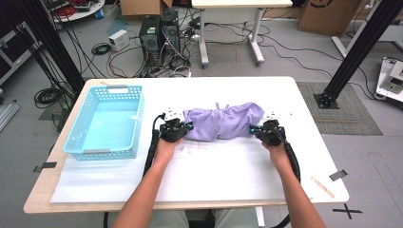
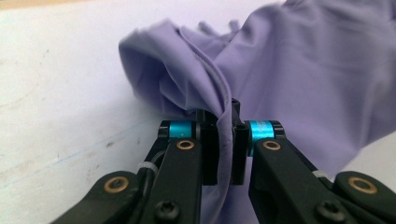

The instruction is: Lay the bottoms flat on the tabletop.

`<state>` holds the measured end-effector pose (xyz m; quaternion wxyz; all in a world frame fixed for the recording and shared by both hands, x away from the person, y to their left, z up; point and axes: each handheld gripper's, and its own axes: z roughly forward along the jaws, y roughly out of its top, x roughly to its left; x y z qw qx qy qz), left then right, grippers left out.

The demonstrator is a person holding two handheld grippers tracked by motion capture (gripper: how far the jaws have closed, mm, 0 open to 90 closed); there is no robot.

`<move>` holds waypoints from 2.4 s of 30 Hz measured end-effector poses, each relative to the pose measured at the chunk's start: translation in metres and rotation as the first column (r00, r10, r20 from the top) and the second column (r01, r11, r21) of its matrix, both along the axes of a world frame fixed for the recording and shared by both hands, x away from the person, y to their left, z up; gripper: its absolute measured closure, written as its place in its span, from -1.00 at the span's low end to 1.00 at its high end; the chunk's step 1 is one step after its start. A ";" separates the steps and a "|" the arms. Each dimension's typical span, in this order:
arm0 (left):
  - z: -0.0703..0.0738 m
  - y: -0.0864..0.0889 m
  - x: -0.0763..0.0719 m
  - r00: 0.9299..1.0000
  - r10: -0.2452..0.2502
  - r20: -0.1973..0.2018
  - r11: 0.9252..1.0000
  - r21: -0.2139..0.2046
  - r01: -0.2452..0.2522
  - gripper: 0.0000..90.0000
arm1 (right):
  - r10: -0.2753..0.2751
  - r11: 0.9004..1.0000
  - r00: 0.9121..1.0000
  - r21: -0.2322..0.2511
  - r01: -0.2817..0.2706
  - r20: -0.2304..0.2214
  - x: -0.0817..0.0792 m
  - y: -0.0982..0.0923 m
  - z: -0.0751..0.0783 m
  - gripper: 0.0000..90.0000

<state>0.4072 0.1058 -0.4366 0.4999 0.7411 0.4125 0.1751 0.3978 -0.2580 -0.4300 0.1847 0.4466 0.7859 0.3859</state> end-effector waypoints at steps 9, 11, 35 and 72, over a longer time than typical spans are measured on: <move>0.021 0.004 -0.019 0.995 -0.085 0.061 0.992 -0.085 0.090 0.93 | 0.014 1.000 0.998 -0.004 -0.014 0.056 -0.018 -0.007 0.023 0.99; 0.026 0.006 -0.024 0.992 -0.099 0.076 0.988 -0.107 0.107 0.93 | 0.018 1.000 0.998 -0.004 -0.018 0.063 -0.023 -0.011 0.031 0.99; 0.015 0.014 -0.002 0.998 0.048 0.033 0.997 -0.068 -0.046 0.60 | -0.144 0.990 0.987 0.008 0.144 0.066 0.020 -0.012 0.031 0.84; 0.018 0.028 -0.043 0.999 -0.005 0.032 1.000 0.001 0.005 0.93 | 0.021 0.997 0.999 -0.078 -0.017 0.044 -0.042 -0.014 0.014 1.00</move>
